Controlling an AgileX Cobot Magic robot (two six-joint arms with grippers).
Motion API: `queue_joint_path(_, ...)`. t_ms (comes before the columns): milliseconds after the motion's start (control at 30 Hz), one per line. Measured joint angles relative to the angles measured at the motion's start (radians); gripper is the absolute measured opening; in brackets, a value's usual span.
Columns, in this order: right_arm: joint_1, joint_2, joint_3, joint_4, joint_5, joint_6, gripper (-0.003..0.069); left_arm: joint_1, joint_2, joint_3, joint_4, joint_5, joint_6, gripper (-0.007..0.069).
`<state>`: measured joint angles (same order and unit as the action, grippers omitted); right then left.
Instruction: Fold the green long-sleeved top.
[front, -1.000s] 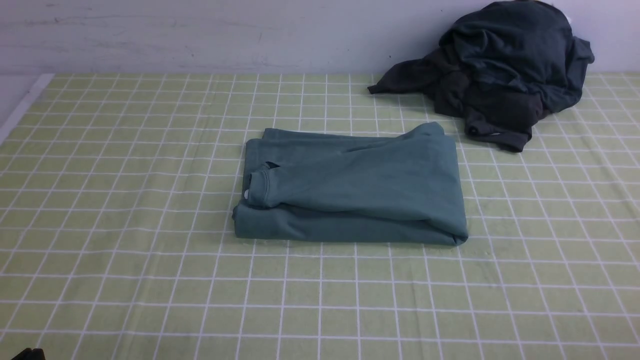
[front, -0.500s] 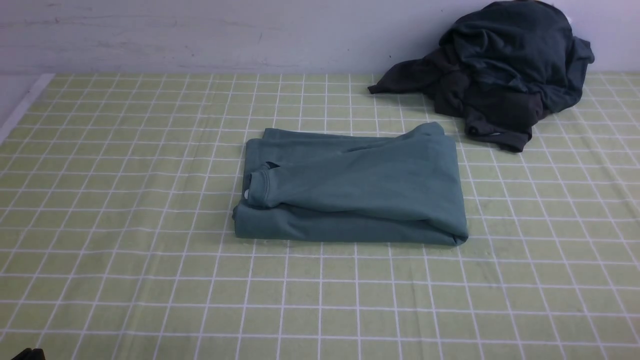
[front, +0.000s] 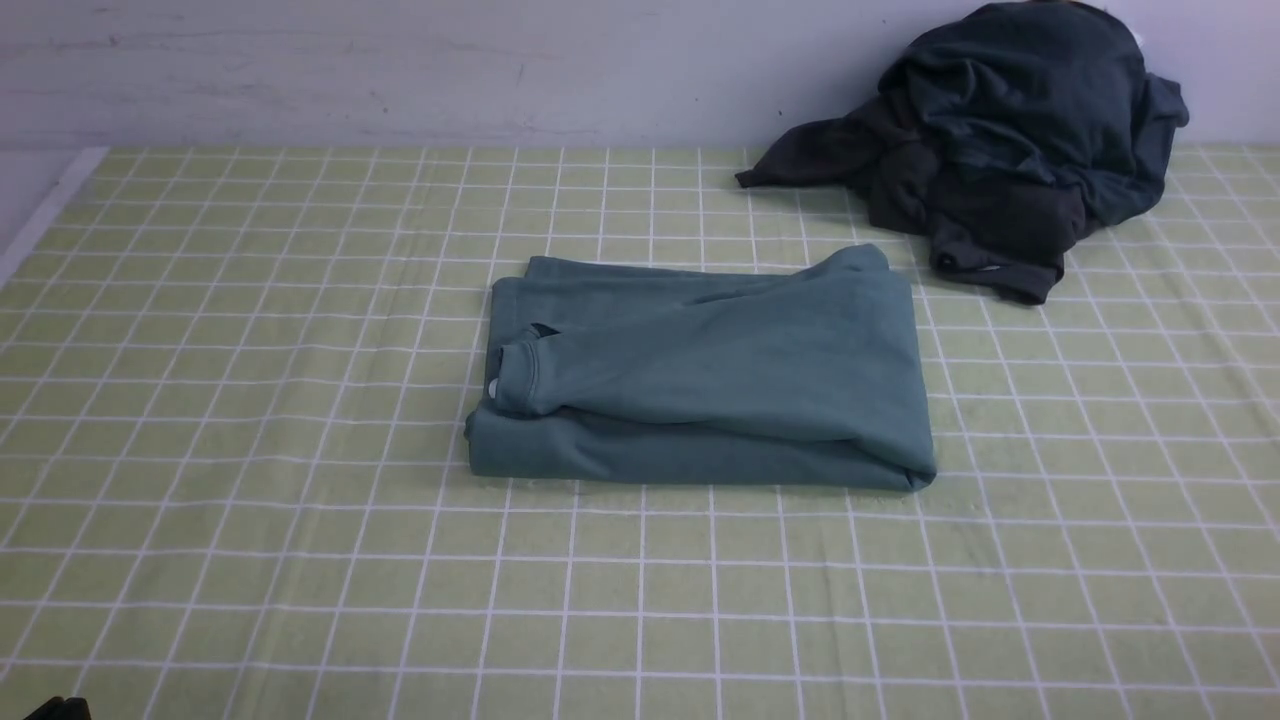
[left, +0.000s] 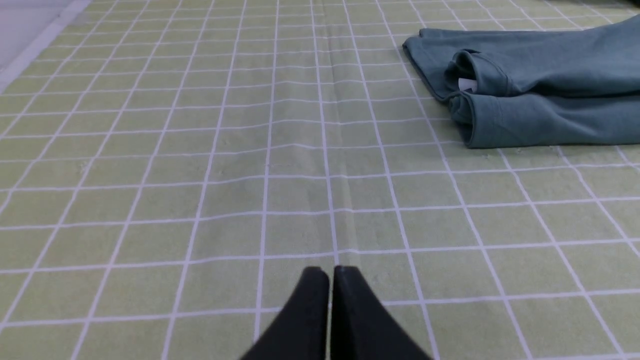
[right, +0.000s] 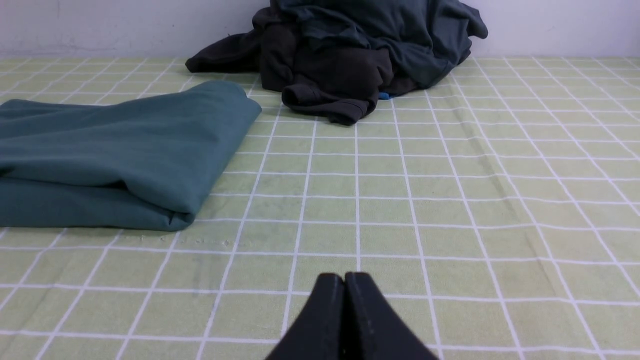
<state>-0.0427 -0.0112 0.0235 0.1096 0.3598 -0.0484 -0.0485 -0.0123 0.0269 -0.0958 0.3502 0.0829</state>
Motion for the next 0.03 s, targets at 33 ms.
queue_joint_path(33, 0.0, 0.0, 0.0, 0.0, 0.0, 0.0, -0.0011, 0.0, 0.0, 0.0, 0.0, 0.0, 0.0, -0.0003)
